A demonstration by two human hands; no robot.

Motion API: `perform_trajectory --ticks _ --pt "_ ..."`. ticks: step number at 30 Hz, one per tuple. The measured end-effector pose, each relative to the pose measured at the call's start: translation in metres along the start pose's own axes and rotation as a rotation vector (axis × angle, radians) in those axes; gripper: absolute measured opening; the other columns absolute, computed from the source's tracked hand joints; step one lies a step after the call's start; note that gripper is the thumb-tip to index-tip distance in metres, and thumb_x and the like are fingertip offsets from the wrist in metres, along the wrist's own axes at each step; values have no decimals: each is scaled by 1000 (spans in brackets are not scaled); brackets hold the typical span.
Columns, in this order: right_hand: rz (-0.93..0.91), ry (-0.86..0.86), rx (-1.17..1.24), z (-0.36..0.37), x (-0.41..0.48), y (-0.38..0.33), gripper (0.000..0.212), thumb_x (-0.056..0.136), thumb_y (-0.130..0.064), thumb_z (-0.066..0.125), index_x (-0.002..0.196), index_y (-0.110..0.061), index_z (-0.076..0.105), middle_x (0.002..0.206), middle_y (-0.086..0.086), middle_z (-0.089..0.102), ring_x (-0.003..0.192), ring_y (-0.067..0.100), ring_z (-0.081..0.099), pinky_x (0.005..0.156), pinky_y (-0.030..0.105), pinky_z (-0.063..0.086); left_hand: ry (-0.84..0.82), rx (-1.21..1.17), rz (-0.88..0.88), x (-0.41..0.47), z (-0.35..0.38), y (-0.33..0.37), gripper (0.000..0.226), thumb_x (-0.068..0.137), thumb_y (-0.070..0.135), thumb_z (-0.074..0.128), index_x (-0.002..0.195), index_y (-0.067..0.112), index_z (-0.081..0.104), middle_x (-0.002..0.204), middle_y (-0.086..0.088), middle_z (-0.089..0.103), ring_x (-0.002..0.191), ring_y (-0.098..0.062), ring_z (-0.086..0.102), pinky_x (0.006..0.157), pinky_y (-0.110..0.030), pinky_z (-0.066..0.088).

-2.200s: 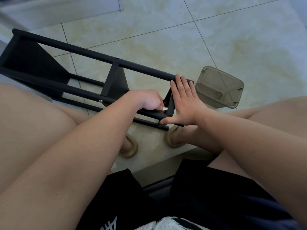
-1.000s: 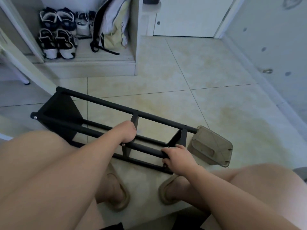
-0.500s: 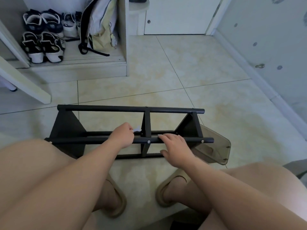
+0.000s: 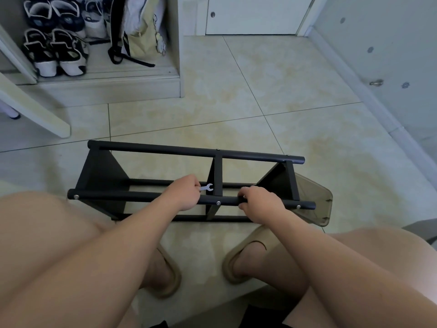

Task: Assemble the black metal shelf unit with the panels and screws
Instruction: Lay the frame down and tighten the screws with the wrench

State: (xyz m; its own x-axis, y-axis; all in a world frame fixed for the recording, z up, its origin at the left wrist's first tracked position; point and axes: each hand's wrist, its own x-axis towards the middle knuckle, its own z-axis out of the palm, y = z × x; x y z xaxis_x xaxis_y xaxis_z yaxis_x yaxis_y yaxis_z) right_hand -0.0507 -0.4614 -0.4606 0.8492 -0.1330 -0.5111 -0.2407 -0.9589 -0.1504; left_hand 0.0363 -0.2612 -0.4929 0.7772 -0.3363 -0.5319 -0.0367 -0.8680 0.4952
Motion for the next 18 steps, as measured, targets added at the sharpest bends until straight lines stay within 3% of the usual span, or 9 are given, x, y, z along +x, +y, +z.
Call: perform_trajectory --ticks 3,7,11,14,18 --pt "-193 153 100 2 3 -5 58 96 -45 63 147 -25 43 144 -1 47 131 24 44 107 40 41 24 0 -29 4 -3 -2 17 100 18 44 100 20 61 90 -3 65 87 -25 62 70 -34 47" --pt "-354 189 27 7 17 -21 89 91 -61 60 161 -31 15 167 0 13 154 25 8 123 44 15 40 -5 -78 8 -10 -3 22 97 15 46 99 17 68 97 -3 73 92 -26 65 80 -37 53" --pt "-366 85 -132 14 37 -24 101 88 -77 47 162 -33 -7 168 -3 -21 155 24 -18 126 46 -3 -8 17 -101 13 -15 -4 26 93 12 49 100 10 74 99 -7 74 95 -28 67 86 -39 56" --pt "-378 88 -180 20 46 -18 102 87 -83 37 161 -33 -12 165 -5 -29 153 23 -25 125 49 -7 -101 29 -84 18 -16 -4 25 91 10 54 101 10 77 99 -9 75 98 -28 68 91 -40 55" --pt "-386 128 -135 26 53 -13 112 79 -91 27 159 -27 -18 163 -6 -34 150 15 -32 125 45 -12 -254 -37 -53 27 -23 -8 20 91 20 61 85 20 80 74 3 76 91 -19 68 90 -33 53"
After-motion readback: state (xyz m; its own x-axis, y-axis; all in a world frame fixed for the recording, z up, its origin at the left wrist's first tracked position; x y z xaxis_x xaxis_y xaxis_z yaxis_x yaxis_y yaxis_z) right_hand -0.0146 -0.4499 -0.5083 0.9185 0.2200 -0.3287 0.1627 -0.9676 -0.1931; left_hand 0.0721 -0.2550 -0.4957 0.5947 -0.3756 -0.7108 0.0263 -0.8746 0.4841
